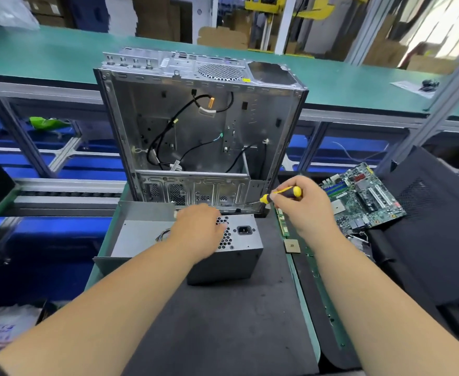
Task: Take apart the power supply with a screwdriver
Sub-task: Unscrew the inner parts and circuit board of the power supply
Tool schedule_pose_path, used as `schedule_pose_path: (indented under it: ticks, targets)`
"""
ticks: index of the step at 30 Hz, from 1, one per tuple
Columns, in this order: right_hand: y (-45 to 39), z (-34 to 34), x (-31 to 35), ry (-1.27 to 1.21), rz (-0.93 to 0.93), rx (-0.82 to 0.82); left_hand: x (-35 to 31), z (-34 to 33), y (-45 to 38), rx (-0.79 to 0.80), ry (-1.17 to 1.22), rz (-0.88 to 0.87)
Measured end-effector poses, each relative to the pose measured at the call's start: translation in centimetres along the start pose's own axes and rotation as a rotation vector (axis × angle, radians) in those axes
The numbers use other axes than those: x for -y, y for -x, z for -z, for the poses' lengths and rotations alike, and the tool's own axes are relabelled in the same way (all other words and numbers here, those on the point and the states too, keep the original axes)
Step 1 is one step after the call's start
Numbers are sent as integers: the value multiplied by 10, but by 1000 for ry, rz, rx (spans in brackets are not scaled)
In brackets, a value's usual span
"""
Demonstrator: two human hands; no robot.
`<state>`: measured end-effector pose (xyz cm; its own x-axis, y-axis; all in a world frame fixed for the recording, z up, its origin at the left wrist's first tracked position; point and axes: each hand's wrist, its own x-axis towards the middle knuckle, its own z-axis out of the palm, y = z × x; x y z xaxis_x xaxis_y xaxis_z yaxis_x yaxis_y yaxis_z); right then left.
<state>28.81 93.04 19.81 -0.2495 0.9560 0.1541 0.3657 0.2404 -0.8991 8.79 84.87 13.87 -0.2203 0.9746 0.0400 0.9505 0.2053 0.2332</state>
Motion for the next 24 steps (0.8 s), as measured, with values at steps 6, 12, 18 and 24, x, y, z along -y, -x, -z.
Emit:
schedule_pose_path:
  ticks: [6,12,18,24]
  targets:
    - [17,1,28,-6,95,-165,-27,-12,-13,67,347,-201]
    - [28,-9,36,195,149,-158,-20,-15,-13,93,485,-200]
    - [32,-16,37,325,169,-137,-18,-10,-14,103,458,-282]
    - [31,-16,32,355,185,-142,-17,-10,-16,114,464,-293]
